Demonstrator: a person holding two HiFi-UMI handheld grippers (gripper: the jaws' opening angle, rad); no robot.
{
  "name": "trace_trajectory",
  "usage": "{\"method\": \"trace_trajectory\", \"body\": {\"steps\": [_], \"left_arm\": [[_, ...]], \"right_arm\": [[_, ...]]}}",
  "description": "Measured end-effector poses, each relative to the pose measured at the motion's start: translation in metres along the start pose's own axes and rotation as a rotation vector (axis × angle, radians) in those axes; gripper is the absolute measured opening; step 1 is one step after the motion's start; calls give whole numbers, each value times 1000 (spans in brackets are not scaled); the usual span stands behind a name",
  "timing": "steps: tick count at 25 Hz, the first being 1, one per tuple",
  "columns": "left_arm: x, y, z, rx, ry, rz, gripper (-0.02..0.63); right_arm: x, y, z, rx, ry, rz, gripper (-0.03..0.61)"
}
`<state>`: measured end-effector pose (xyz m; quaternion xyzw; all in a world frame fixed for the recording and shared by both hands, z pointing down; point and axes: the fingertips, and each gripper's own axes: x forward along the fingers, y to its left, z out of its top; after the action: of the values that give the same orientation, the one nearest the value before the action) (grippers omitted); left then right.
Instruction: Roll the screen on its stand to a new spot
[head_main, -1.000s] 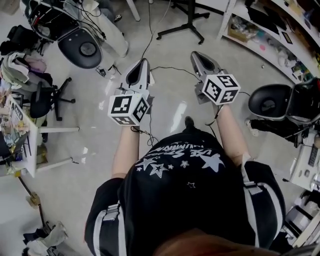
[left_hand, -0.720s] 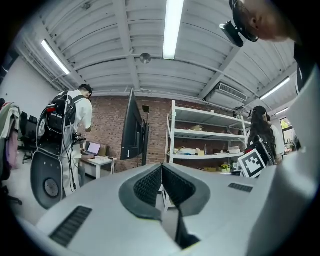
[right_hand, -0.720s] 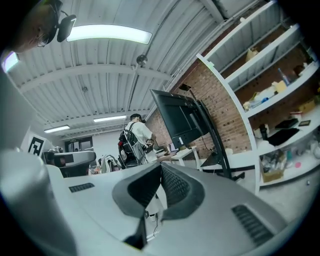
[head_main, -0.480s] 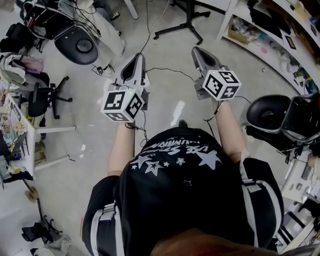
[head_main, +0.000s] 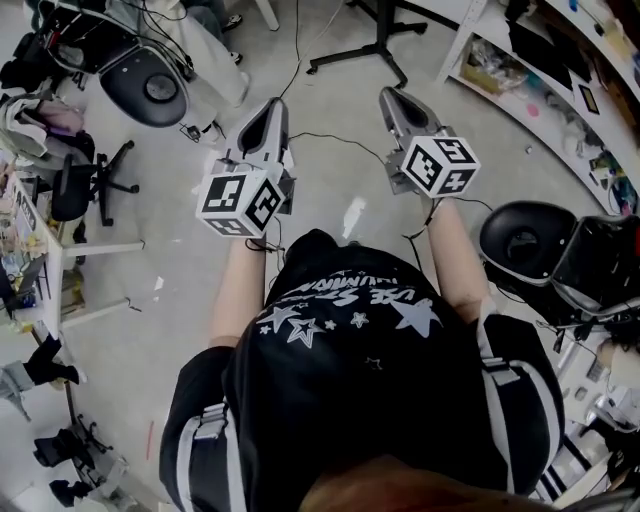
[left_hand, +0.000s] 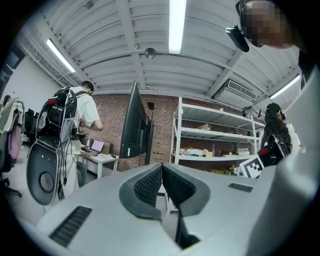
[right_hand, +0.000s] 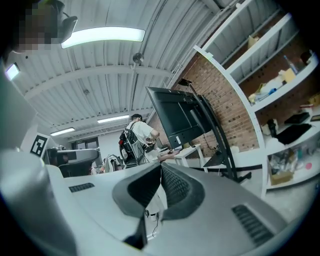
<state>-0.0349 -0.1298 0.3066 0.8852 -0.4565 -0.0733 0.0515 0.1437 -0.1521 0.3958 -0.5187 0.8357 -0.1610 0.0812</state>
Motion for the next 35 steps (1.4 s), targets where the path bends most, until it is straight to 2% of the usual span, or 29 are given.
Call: {"method": "trace_trajectory", "body": {"steps": [6,15,22,35], "left_arm": [[15,10,4,-10,-15,5,12],[67,36,-13,-42,-1,-39,12],[122,85,-10,-67,0,-58,12],[228,166,20,-69,-28,-105,12]], "right_arm": [[12,-8,4,-2,-5,5,6],[48,-37,6,-21,9,-34,8],[108,-61,19,-34,16,-64,8],[216,-96,62,-48,-15,-115,8]]}}
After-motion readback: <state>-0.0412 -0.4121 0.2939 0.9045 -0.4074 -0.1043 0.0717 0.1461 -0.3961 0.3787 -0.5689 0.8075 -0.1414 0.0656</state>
